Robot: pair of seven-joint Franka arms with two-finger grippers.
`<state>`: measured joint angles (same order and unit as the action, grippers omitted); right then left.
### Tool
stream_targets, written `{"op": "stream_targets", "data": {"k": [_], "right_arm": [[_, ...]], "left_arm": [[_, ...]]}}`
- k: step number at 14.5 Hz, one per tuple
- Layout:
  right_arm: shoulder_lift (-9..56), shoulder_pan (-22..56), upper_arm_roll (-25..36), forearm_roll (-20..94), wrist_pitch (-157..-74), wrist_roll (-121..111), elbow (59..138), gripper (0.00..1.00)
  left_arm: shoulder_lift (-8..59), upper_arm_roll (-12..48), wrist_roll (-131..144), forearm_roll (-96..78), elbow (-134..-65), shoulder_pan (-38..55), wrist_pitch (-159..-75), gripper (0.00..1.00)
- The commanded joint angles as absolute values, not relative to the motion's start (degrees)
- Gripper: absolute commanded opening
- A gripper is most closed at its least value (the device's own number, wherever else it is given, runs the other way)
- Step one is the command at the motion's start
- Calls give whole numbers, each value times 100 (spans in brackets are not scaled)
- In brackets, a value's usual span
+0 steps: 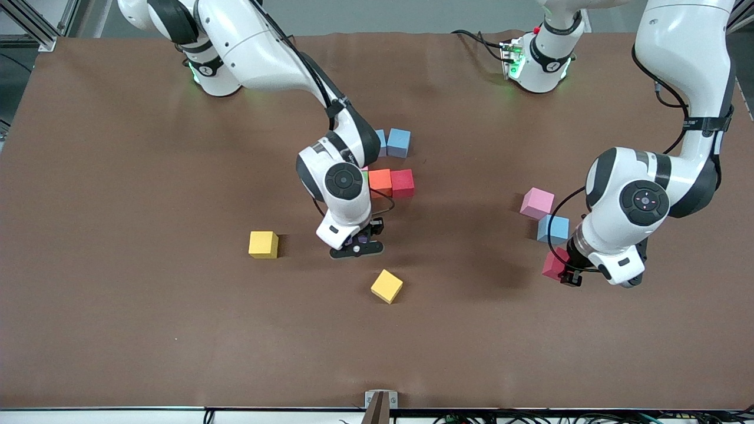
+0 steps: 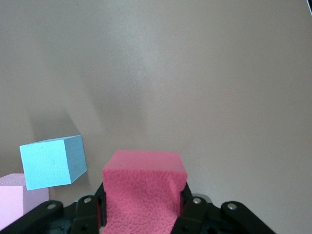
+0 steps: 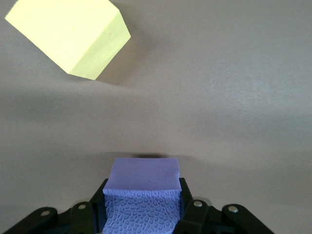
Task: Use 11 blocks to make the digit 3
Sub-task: 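Carry the purple cube to the group with the right gripper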
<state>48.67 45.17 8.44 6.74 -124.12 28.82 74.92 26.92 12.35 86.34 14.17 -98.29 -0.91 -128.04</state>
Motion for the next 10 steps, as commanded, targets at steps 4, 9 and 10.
{"op": "stream_targets", "data": {"k": [4,9,10], "right_arm": [[5010,4632,861,765,-12314,3173,7321,0],[5001,4632,870,765,-12305,3155,7339,0],[4992,4632,870,756,-12296,3147,7339,0]], "left_arm": [[2725,1248,8446,1309,-9721,-97,-12709,38],[2742,1239,8446,1310,-9721,-105,-12709,38],[2742,1239,8446,1310,-9721,-105,-12709,38]]}}
